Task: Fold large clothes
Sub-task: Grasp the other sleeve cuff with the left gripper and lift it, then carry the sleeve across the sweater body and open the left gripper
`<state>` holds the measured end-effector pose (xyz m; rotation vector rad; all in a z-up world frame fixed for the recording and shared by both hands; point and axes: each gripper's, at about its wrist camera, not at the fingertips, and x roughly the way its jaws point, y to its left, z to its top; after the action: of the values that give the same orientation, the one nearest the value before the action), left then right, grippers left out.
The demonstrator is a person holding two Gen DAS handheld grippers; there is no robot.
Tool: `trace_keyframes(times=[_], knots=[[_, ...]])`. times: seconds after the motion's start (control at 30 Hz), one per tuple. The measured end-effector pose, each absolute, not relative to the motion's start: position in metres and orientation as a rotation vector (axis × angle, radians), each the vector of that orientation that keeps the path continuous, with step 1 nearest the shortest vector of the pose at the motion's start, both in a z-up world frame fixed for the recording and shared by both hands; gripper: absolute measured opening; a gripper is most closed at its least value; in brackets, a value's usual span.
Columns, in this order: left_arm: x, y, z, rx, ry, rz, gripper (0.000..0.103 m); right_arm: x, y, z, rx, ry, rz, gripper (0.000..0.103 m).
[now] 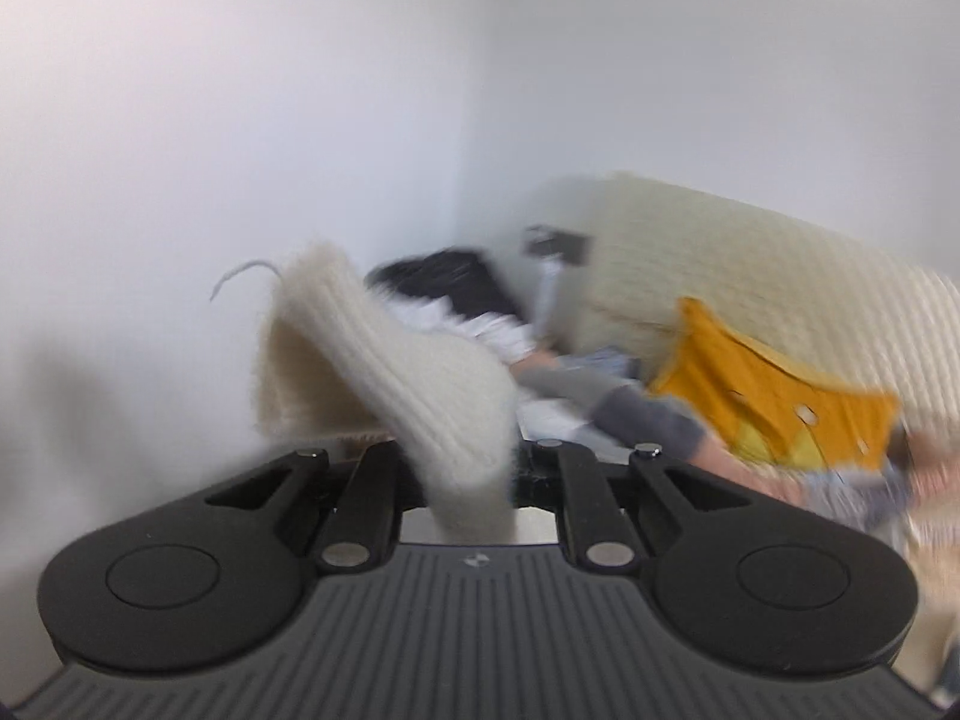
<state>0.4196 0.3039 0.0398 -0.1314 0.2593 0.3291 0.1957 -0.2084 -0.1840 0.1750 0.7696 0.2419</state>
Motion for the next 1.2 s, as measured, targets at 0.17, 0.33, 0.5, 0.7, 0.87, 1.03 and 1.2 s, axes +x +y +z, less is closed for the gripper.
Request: trace_keyframes(times=[0.17,0.33,0.5,0.7,0.87,1.03,1.2], knots=[[0.405,0.214,0.081,0.000,0.240,0.190,0.015,0.183,-0.225,-0.172,0.181,0.722,0.236,0.058],[0.385,0.126,0.102,0.143,0.242,0.060,0.015,0.173,-0.238,-0.160,0.146,0.659,0.206,0.058],[0.353,0.040,0.104,0.196,0.249,-0.091,0.015,0.175,-0.258,-0.156,0.207,0.672,0.164,0.058],[0.304,-0.072,0.065,0.312,0.289,-0.294,0.015,0.174,-0.286,-0.145,0.273,0.642,0.125,0.058],[0.290,-0.136,-0.018,0.362,0.388,-0.451,0.015,0.173,-0.316,-0.134,0.322,0.596,0.083,0.058],[0.300,-0.164,-0.101,0.291,0.533,-0.526,0.015,0.174,-0.341,-0.131,0.392,0.568,0.057,0.059],[0.302,-0.181,-0.160,0.270,0.631,-0.561,0.015,0.175,-0.362,-0.131,0.450,0.550,0.044,0.059]])
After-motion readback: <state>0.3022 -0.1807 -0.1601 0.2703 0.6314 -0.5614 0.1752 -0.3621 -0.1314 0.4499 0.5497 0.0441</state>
